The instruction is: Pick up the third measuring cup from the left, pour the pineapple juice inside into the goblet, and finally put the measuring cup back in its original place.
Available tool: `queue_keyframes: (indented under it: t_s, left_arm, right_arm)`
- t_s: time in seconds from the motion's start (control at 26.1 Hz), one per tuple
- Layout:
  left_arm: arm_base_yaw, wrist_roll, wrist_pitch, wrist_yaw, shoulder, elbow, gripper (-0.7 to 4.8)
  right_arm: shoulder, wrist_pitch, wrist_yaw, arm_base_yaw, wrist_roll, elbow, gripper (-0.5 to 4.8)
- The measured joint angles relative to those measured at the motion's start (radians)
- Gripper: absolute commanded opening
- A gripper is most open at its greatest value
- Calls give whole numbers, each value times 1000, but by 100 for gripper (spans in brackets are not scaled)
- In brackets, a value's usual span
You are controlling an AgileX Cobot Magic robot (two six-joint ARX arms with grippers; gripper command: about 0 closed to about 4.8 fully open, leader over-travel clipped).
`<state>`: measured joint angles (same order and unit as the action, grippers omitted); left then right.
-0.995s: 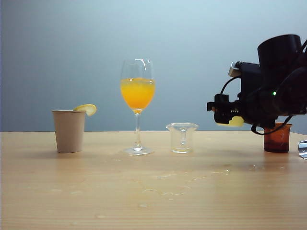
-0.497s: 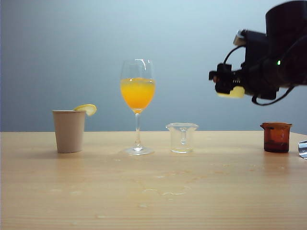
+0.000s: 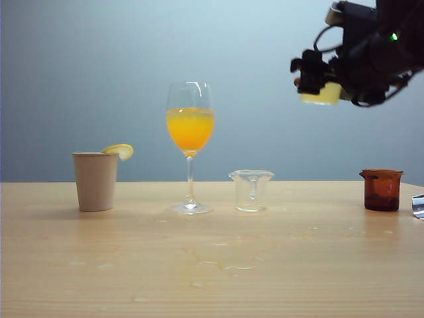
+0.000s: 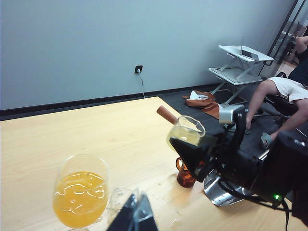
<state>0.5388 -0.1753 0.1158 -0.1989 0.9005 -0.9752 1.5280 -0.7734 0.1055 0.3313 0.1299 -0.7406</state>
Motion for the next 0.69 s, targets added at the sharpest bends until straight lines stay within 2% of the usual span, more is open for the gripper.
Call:
queue_keyframes:
  t_s: [0.34,0.69]
  left_arm:
    - [0,0,1,-3,0,0,-5]
    - [0,3,9,-19,0,0,-5]
  right_arm:
    - [-23,222,-13,73,-9,-182,292]
    - [-22,303,-29,137,-58,-329,292]
